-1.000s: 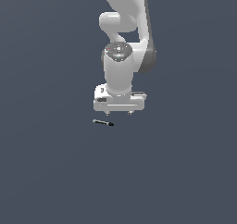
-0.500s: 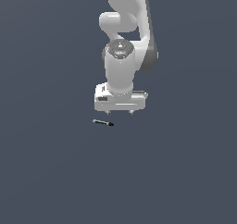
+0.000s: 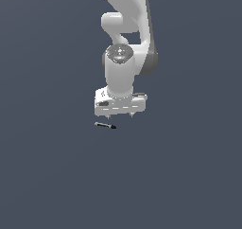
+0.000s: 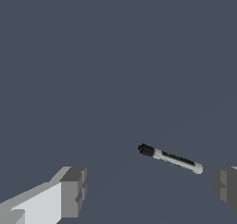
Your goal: Pick up the object and move it to a goal position.
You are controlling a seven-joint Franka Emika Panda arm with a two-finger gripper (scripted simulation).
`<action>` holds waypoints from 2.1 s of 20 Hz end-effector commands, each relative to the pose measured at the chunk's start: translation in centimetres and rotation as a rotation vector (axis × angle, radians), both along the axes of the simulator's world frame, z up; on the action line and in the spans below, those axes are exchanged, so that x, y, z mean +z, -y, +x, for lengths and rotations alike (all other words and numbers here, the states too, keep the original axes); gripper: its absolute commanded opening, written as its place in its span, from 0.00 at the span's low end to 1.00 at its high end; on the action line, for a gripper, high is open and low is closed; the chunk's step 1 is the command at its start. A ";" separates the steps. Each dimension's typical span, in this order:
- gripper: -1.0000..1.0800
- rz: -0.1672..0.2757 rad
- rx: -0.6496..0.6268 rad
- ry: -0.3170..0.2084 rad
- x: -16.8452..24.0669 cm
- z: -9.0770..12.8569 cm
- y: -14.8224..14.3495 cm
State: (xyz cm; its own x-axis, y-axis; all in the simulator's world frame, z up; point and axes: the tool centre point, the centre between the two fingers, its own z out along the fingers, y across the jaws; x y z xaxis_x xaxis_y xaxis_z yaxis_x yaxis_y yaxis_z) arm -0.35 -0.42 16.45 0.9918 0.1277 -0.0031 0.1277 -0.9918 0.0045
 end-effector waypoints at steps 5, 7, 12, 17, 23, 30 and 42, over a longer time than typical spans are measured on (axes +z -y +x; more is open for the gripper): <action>0.96 -0.008 0.124 -0.005 -1.3 -0.3 1.2; 0.96 -0.011 0.174 -0.007 -1.8 -0.5 1.6; 0.96 -0.015 0.307 -0.012 -3.1 -0.9 2.8; 0.96 -0.017 0.440 -0.017 -4.3 -1.3 3.8; 0.96 -0.016 0.601 -0.021 -5.8 -1.9 5.0; 0.96 -0.011 0.790 -0.021 -7.3 -2.6 6.1; 0.96 0.000 1.093 -0.011 -9.6 -3.8 7.7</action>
